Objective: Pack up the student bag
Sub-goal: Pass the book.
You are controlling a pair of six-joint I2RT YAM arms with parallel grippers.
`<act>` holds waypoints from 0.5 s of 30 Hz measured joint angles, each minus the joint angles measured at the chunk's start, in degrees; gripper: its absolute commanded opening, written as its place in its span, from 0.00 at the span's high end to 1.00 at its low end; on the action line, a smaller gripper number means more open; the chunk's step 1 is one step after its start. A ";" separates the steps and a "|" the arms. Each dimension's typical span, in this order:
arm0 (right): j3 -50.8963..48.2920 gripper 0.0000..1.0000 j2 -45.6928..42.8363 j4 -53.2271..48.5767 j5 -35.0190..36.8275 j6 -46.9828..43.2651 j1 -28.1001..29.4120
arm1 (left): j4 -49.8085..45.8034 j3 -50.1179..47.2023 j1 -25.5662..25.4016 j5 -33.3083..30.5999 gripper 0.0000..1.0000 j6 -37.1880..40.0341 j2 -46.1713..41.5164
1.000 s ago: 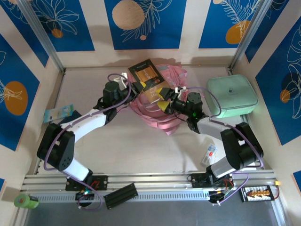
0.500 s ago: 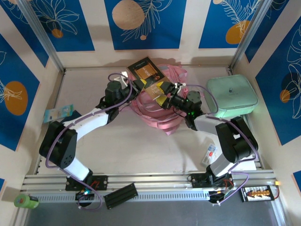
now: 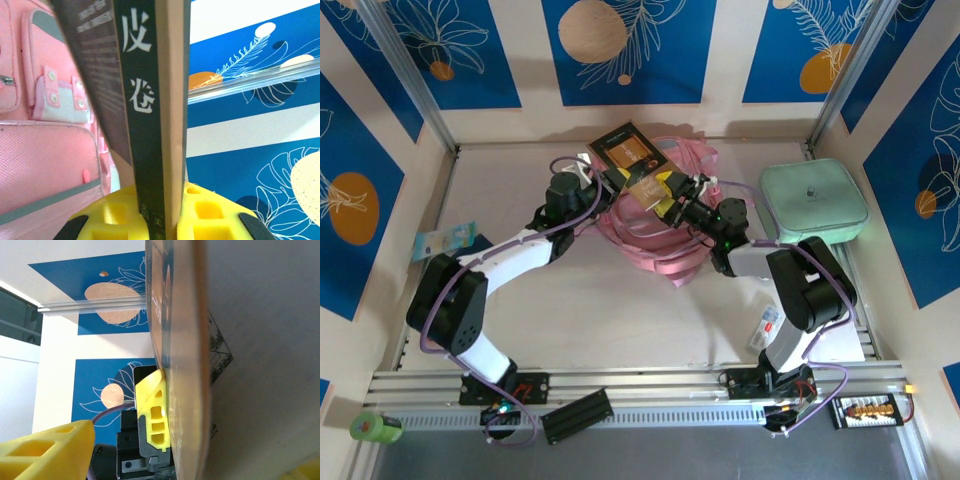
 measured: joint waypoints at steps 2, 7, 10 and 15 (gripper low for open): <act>-0.33 0.34 0.00 0.02 -0.04 0.04 -0.04 | -1.05 -0.11 -0.17 -0.46 1.00 0.35 -0.52; -0.61 0.43 -0.02 -0.50 -0.42 -0.61 -0.02 | -2.84 -1.01 -0.26 -2.10 1.00 0.50 -2.75; -0.87 0.47 -0.04 -2.34 -0.13 -1.36 -0.02 | -4.11 -1.18 -0.35 -2.54 1.00 0.87 -3.63; -0.90 0.57 -0.04 -5.57 0.22 -2.40 -0.02 | -5.53 -1.18 -1.01 -3.39 1.00 1.53 -3.72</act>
